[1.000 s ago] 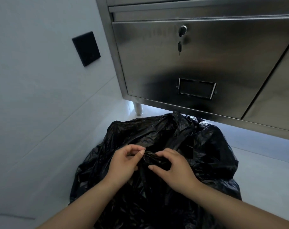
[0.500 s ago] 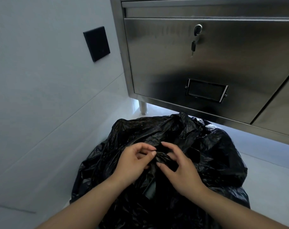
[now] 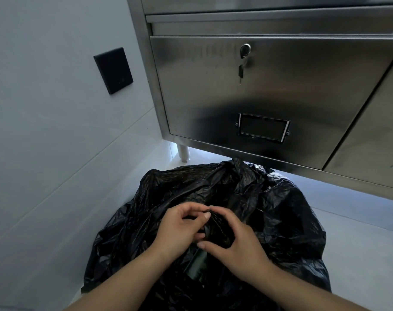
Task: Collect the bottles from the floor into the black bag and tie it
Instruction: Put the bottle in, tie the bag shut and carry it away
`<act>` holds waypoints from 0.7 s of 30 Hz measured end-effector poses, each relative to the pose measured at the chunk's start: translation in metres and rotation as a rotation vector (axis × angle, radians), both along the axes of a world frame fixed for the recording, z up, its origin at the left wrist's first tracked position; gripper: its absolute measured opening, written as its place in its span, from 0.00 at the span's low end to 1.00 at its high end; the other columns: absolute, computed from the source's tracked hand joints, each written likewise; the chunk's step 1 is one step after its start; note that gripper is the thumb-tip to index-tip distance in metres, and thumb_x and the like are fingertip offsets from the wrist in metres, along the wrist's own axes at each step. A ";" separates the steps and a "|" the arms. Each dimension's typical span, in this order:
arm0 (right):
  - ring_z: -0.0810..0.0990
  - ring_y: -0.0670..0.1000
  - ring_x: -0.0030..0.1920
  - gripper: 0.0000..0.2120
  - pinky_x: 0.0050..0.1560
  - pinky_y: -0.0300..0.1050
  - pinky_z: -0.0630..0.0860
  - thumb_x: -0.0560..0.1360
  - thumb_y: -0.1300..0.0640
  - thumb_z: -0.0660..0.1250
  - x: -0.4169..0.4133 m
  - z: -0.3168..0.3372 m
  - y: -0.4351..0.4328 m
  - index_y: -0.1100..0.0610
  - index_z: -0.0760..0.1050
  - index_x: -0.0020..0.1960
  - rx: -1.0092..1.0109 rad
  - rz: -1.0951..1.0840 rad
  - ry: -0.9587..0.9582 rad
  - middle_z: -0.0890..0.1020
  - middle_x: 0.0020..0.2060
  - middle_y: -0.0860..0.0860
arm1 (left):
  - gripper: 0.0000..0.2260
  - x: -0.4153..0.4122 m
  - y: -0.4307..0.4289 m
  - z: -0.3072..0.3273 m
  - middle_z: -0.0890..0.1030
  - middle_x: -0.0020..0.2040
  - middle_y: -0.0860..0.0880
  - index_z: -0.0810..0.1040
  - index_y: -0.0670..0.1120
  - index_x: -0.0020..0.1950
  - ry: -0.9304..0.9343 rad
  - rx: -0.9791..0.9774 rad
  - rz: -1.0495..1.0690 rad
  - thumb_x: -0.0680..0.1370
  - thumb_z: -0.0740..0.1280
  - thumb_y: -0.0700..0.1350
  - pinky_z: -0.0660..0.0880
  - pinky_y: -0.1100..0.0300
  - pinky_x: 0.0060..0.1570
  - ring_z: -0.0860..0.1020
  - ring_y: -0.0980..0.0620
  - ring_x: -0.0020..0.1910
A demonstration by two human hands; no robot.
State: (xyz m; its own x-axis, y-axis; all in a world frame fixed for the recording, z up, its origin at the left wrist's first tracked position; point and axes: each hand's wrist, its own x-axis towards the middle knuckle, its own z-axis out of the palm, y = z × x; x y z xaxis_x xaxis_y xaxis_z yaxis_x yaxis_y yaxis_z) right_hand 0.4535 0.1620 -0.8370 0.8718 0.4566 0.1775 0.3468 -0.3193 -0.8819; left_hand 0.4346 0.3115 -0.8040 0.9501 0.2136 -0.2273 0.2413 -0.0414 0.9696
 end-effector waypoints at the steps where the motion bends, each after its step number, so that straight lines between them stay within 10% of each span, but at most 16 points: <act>1: 0.74 0.32 0.58 0.29 0.57 0.26 0.67 0.63 0.41 0.74 0.000 0.000 0.000 0.38 0.68 0.62 0.011 -0.023 -0.018 0.76 0.57 0.29 | 0.03 0.000 -0.002 -0.001 0.79 0.41 0.46 0.81 0.46 0.46 0.005 -0.016 0.005 0.74 0.70 0.39 0.78 0.64 0.32 0.78 0.55 0.35; 21: 0.82 0.41 0.47 0.11 0.50 0.33 0.75 0.73 0.55 0.69 0.023 -0.013 0.017 0.41 0.77 0.51 0.043 0.116 0.110 0.84 0.44 0.42 | 0.03 -0.012 0.035 -0.014 0.81 0.40 0.48 0.79 0.45 0.48 0.090 0.034 -0.010 0.75 0.68 0.39 0.78 0.64 0.34 0.81 0.58 0.35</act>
